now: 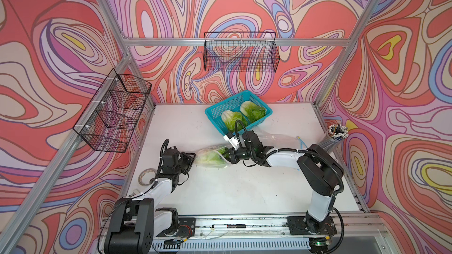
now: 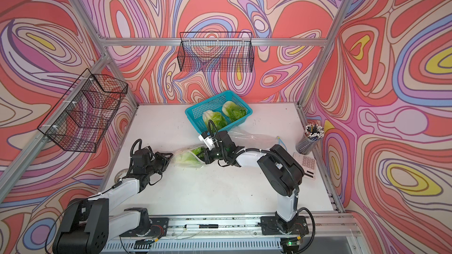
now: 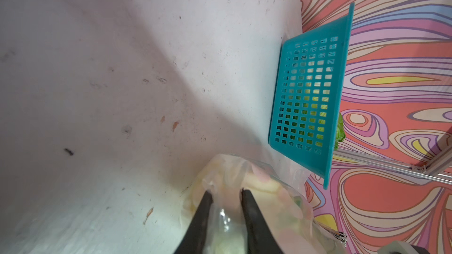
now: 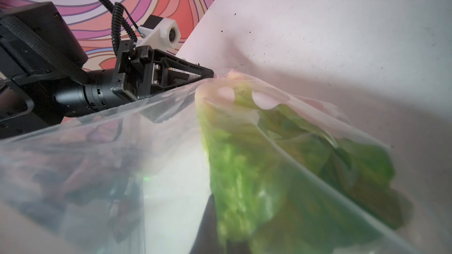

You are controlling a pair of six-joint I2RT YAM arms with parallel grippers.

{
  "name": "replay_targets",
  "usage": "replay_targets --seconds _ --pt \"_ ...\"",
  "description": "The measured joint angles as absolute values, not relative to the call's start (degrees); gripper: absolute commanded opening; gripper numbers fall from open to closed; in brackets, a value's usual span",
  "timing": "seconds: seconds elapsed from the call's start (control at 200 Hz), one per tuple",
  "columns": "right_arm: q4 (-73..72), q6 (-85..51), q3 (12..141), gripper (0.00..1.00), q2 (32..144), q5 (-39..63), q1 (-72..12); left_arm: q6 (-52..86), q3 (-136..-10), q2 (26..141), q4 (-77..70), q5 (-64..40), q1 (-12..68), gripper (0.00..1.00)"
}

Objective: Open the zip-top bag and take out the chinese cabbages
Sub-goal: Pick up the Chinese cabbage from the zipper food storage bag.

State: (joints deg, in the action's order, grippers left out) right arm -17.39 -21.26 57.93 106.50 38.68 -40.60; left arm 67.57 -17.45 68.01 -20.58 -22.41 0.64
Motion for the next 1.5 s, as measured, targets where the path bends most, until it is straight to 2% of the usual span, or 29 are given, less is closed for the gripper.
replay_targets --seconds 0.135,0.496,0.841,1.167,1.402,1.497 --pt "-17.3 -21.3 57.7 0.00 105.5 38.4 -40.6 67.5 -17.5 68.0 -20.8 -22.4 0.6 0.00" --pt "-18.7 -22.4 52.9 0.00 98.5 36.9 -40.6 64.6 -17.5 65.2 -18.3 -21.5 0.7 0.00" --pt "-22.8 -27.7 50.0 0.00 94.4 36.7 -37.9 54.7 -21.9 59.6 -3.7 -16.3 0.6 0.00" --pt "-34.7 -39.4 49.4 0.00 94.3 37.7 -36.0 49.0 -22.3 59.5 1.1 -14.3 0.7 0.00" --pt "-61.1 -58.8 48.3 0.00 103.1 37.8 -35.8 45.2 -23.1 60.5 3.0 -11.9 2.0 0.00" --pt "-65.5 -63.6 48.3 0.00 105.3 36.6 -35.6 43.8 -23.2 60.9 3.6 -10.9 2.2 0.00"
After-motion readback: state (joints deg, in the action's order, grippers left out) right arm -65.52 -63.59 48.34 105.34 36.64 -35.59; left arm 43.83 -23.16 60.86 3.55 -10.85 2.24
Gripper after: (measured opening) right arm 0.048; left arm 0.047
